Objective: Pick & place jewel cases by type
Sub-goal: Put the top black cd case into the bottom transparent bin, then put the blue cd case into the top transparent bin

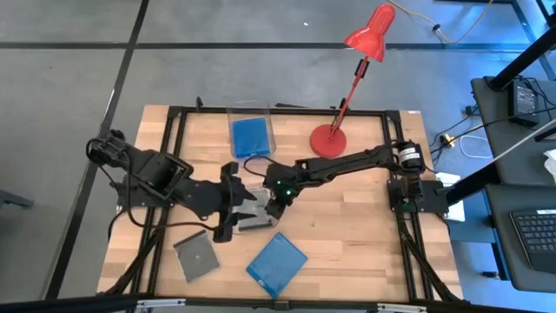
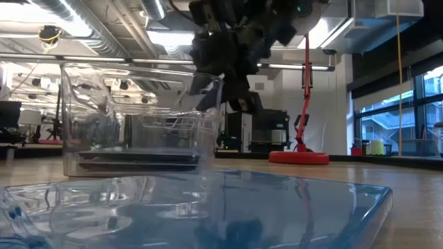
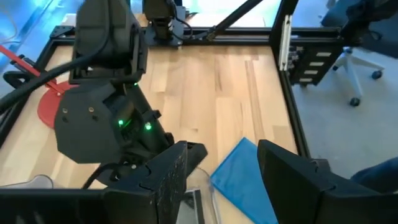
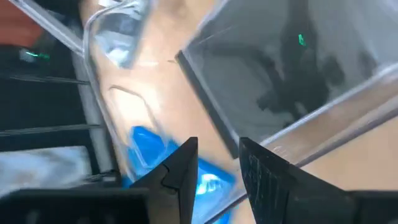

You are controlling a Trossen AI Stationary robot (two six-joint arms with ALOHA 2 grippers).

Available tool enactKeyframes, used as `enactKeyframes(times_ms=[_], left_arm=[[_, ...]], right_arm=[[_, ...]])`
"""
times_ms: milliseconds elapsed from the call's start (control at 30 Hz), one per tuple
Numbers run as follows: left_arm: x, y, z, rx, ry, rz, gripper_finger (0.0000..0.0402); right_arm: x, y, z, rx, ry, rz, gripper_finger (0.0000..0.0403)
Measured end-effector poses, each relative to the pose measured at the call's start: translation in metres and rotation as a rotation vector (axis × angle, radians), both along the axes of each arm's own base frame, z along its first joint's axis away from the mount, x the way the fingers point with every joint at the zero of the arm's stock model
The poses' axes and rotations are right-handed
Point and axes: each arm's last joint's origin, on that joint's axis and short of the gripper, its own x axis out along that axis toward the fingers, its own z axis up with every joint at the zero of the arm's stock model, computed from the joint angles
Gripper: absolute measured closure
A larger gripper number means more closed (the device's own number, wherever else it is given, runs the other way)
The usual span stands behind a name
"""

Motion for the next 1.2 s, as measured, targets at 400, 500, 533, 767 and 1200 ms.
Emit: enactKeyframes(times_ms=[400,500,533,767,1200], left_arm=[[0.021,-0.023,-0.025,-0.071,0.112,-0.061,0.0211],[0.026,-0.036,-0.036,-0.097,0.154,-0.072,0.0209],[0.028,-0.041,-0.040,-0.099,0.167,-0.073,0.0208],[0.038,-0.062,-0.061,-0.105,0.228,-0.060,0.0208],[0.055,-0.085,-0.098,-0.341,0.429,0.023,0.0209]], right_arm=[[-0.010,0.008,0.054,-0.314,0.170,0.150,0.0282],[-0.021,0.017,0.057,-0.351,0.250,0.194,0.0282],[-0.025,0.021,0.060,-0.370,0.258,0.206,0.0282],[-0.066,0.049,0.080,-0.521,0.219,0.226,0.0282],[-0.115,0.077,0.042,-0.358,0.052,0.045,0.0282]])
